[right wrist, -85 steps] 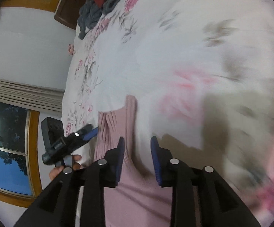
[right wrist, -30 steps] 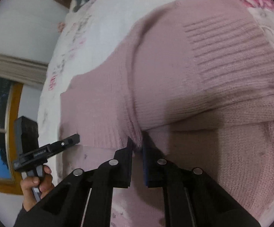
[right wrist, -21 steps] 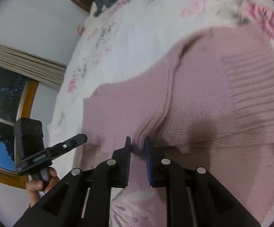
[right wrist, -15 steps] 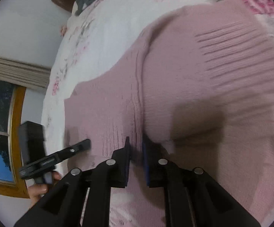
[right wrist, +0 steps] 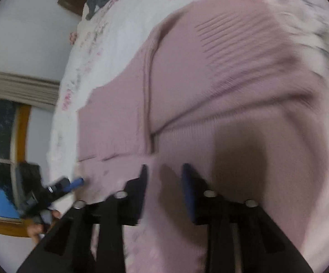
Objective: Fold small clothes
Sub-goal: 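Grasp the ribbed hem with both tools and lift it toward the collar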
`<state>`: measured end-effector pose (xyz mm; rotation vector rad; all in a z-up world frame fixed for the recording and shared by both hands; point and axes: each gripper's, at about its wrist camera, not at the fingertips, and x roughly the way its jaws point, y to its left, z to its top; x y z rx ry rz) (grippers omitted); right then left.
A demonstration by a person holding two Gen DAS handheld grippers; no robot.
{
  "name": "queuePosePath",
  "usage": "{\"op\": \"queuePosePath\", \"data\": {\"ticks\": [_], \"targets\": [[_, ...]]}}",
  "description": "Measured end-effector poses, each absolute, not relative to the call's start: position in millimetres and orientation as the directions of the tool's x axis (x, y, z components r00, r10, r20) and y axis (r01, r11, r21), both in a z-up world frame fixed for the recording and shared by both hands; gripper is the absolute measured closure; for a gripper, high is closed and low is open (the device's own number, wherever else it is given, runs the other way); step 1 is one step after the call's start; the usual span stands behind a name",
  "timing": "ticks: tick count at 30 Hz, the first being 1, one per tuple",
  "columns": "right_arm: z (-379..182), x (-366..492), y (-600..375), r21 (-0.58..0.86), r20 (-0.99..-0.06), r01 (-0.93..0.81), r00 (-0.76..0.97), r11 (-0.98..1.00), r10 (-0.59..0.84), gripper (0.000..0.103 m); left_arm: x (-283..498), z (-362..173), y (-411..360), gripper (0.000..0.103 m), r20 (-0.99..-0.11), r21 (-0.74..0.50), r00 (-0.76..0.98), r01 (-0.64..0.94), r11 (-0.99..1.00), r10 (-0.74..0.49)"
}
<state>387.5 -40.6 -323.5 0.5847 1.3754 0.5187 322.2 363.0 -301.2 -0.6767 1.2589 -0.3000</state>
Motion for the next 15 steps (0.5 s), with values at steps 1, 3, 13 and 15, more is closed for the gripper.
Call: {"op": "queuePosePath", "data": {"ticks": [1, 3, 13, 15], "targets": [[-313.4, 378.1, -48.3, 0.677, -0.728, -0.016, 0.130, 0.736, 0.673, 0.055, 308.4, -297.0, 367.7, 0.019, -0.785, -0.602, 0.294, -0.154, 0.783, -0.546], [-290.9, 346.0, -71.2, 0.685, -0.717, -0.067, 0.109, 0.725, 0.688, 0.049, 264.7, -286.4, 382.2, 0.019, -0.796, -0.588, 0.279, -0.148, 0.795, -0.537], [-305.4, 191.4, -170.1, 0.633, -0.772, 0.034, -0.045, 0.773, 0.634, 0.043, 114.4, -319.0, 427.8, 0.018, -0.791, -0.611, 0.187, -0.295, 0.735, -0.582], [-319.1, 169.9, -180.4, 0.646, -0.758, 0.084, -0.049, 0.759, 0.651, 0.044, 98.7, -330.8, 430.8, 0.018, -0.789, -0.612, 0.178, -0.322, 0.723, -0.588]]}}
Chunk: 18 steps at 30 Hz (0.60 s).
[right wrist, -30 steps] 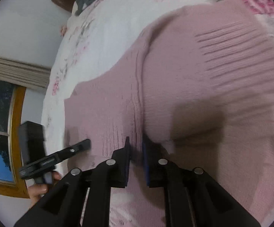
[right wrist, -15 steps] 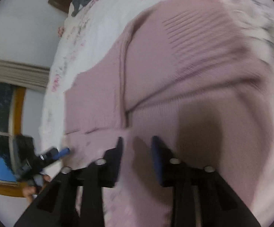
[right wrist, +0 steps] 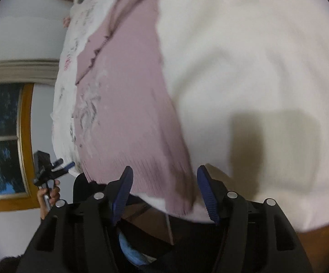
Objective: Fold small clothes
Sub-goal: 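Grasp the ribbed hem with both tools and lift it toward the collar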
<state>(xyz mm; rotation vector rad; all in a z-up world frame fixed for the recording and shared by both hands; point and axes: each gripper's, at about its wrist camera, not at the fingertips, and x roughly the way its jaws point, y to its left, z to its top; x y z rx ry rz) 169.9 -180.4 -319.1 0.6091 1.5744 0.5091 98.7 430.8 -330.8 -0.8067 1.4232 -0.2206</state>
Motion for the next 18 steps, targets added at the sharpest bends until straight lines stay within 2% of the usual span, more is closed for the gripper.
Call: {"op": "queuePosePath", "data": {"ticks": [5, 14, 17, 18], "targets": [[-334.4, 155.9, -172.8, 0.657, -0.745, 0.134, -0.036, 0.742, 0.666, 0.044, 87.4, -352.1, 418.3, 0.019, -0.764, -0.632, 0.154, -0.368, 0.682, -0.626], [-353.1, 144.8, -171.4, 0.660, -0.734, 0.189, -0.044, 0.727, 0.678, 0.044, 87.7, -375.5, 384.4, 0.023, -0.723, -0.671, 0.114, -0.347, 0.655, -0.681], [-357.8, 144.3, -173.3, 0.673, -0.717, 0.219, -0.040, 0.706, 0.696, 0.044, 84.1, -384.9, 386.7, 0.033, -0.727, -0.663, 0.106, -0.367, 0.653, -0.679], [-359.6, 143.8, -176.0, 0.680, -0.708, 0.234, -0.035, 0.695, 0.705, 0.044, 82.3, -386.8, 388.1, 0.040, -0.728, -0.659, 0.105, -0.378, 0.650, -0.677]]}}
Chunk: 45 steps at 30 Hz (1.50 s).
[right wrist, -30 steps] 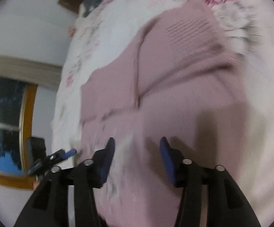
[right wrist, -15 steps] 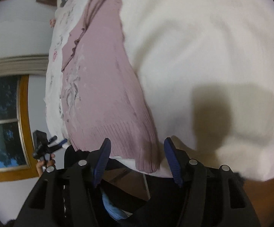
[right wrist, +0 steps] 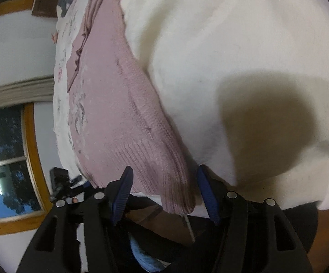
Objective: Fold small clothes
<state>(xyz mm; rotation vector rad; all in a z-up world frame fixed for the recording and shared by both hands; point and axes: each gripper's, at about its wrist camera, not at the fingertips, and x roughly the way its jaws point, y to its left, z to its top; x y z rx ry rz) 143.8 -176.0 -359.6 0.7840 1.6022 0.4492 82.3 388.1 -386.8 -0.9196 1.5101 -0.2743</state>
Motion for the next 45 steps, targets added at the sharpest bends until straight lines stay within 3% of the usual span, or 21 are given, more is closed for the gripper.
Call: {"op": "queuePosePath", "data": {"ticks": [5, 6, 7, 10, 13, 15, 19, 31, 38, 45], "targets": [[-363.2, 138.5, -178.6, 0.697, -0.685, 0.250, -0.044, 0.672, 0.727, 0.044, 70.5, -395.0, 392.6, 0.074, -0.702, -0.678, 0.095, -0.395, 0.620, -0.706], [-362.8, 137.4, -175.7, 0.697, -0.685, 0.241, -0.052, 0.675, 0.727, 0.044, 68.7, -396.2, 393.3, 0.088, -0.696, -0.683, 0.098, -0.398, 0.613, -0.712], [-361.6, 136.1, -173.6, 0.698, -0.686, 0.230, -0.057, 0.678, 0.725, 0.044, 66.5, -395.8, 394.5, 0.093, -0.697, -0.683, 0.106, -0.398, 0.612, -0.710], [-358.8, 133.4, -171.9, 0.703, -0.681, 0.226, -0.061, 0.674, 0.730, 0.051, 61.7, -394.4, 398.7, 0.094, -0.678, -0.704, 0.143, -0.410, 0.580, -0.721], [-356.3, 129.3, -167.3, 0.695, -0.690, 0.215, -0.070, 0.686, 0.720, 0.072, 60.8, -392.2, 400.4, 0.095, -0.653, -0.728, 0.178, -0.416, 0.545, -0.736], [-351.6, 127.2, -165.0, 0.690, -0.699, 0.196, -0.067, 0.697, 0.712, 0.092, 58.0, -384.6, 402.6, 0.095, -0.627, -0.754, 0.216, -0.409, 0.514, -0.749], [-332.6, 124.4, -166.9, 0.713, -0.689, 0.165, -0.016, 0.682, 0.724, 0.094, 55.5, -360.3, 410.6, 0.096, -0.551, -0.819, 0.316, -0.383, 0.428, -0.772], [-248.3, 164.3, -176.2, 0.838, -0.545, 0.102, 0.176, 0.536, 0.820, 0.094, 92.9, -275.5, 431.4, 0.096, -0.400, -0.916, 0.486, -0.239, 0.322, -0.777], [-217.8, 233.6, -166.9, 0.817, -0.570, 0.056, 0.227, 0.574, 0.789, 0.094, 165.5, -252.2, 447.7, 0.096, -0.393, -0.920, 0.520, -0.215, 0.328, -0.759], [-230.3, 320.9, -157.7, 0.769, -0.635, 0.096, 0.227, 0.631, 0.739, 0.094, 259.5, -273.9, 462.1, 0.096, -0.474, -0.880, 0.496, -0.291, 0.376, -0.727]]}}
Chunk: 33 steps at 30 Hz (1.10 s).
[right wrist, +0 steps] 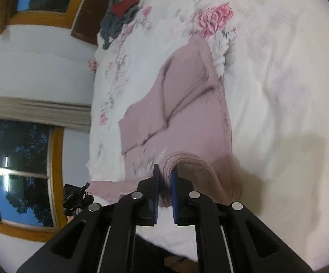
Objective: Fold small clothes
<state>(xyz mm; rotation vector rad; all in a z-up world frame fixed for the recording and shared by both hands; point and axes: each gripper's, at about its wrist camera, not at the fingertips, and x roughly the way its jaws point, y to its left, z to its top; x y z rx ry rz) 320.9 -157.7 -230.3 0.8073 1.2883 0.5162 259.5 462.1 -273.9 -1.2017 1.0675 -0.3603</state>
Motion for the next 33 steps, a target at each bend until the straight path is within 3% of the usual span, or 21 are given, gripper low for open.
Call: {"op": "queuePosePath", "data": {"ticks": [8, 14, 17, 19, 26, 33], "targets": [[-286.7, 403.6, -138.1, 0.687, -0.727, 0.172, 0.155, 0.706, 0.669, 0.093, 347.7, -336.4, 466.0, 0.096, -0.612, -0.784, 0.398, -0.415, 0.461, -0.683], [-285.8, 427.3, -142.4, 0.709, -0.705, 0.146, 0.153, 0.690, 0.693, 0.074, 367.5, -331.8, 464.7, 0.091, -0.639, -0.769, 0.390, -0.360, 0.529, -0.663], [-262.4, 427.0, -149.7, 0.713, -0.693, 0.058, 0.206, 0.698, 0.691, 0.072, 361.9, -315.1, 461.8, 0.078, -0.649, -0.758, 0.421, -0.281, 0.589, -0.634], [-255.1, 425.9, -149.1, 0.704, -0.694, 0.003, 0.217, 0.710, 0.687, 0.072, 359.6, -304.3, 461.3, 0.064, -0.671, -0.727, 0.444, -0.239, 0.644, -0.593], [-266.0, 425.0, -117.1, 0.567, -0.781, -0.143, 0.220, 0.811, 0.584, 0.071, 372.1, -302.5, 461.2, 0.057, -0.736, -0.653, 0.412, -0.225, 0.723, -0.537], [-278.0, 436.6, -103.8, 0.507, -0.815, -0.190, 0.211, 0.841, 0.539, 0.062, 391.1, -314.6, 441.2, 0.046, -0.808, -0.564, 0.324, -0.181, 0.806, -0.493]]}}
